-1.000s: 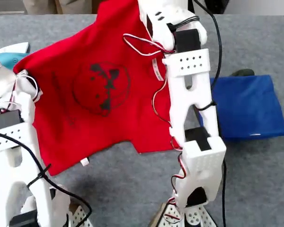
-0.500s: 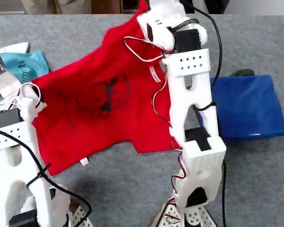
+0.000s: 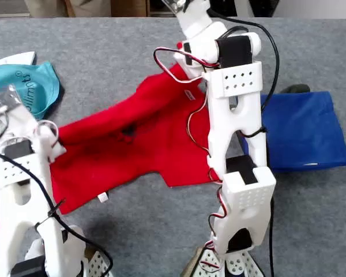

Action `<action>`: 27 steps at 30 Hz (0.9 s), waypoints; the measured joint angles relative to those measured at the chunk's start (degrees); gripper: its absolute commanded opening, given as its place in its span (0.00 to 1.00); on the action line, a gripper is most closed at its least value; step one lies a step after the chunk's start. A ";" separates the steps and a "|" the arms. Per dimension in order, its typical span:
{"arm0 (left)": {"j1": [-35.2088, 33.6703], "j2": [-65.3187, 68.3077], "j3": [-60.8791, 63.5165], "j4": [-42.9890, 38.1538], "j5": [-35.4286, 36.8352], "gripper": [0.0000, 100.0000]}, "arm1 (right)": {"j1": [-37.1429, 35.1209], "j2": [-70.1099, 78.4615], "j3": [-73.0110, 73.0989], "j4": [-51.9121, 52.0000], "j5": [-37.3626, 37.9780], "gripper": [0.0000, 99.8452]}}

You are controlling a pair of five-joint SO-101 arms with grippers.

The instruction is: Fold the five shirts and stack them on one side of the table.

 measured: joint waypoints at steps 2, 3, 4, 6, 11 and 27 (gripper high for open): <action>2.29 0.00 2.20 0.00 0.00 0.02 | 0.97 0.09 0.00 0.97 0.35 0.00; 3.52 0.00 2.99 0.00 0.00 0.02 | 1.32 0.09 0.00 1.58 0.44 0.00; 4.57 -0.09 3.69 0.00 -0.09 0.02 | 1.58 0.09 0.00 2.29 0.44 0.00; 6.24 -1.14 4.48 0.00 -0.09 0.02 | 1.76 0.09 0.00 3.87 0.44 0.00; 6.68 -7.21 6.33 0.35 -0.09 0.02 | 2.20 0.09 0.97 5.19 0.44 0.00; 6.33 -17.49 15.30 0.35 -0.09 0.02 | 2.81 -9.93 29.71 4.66 0.44 0.00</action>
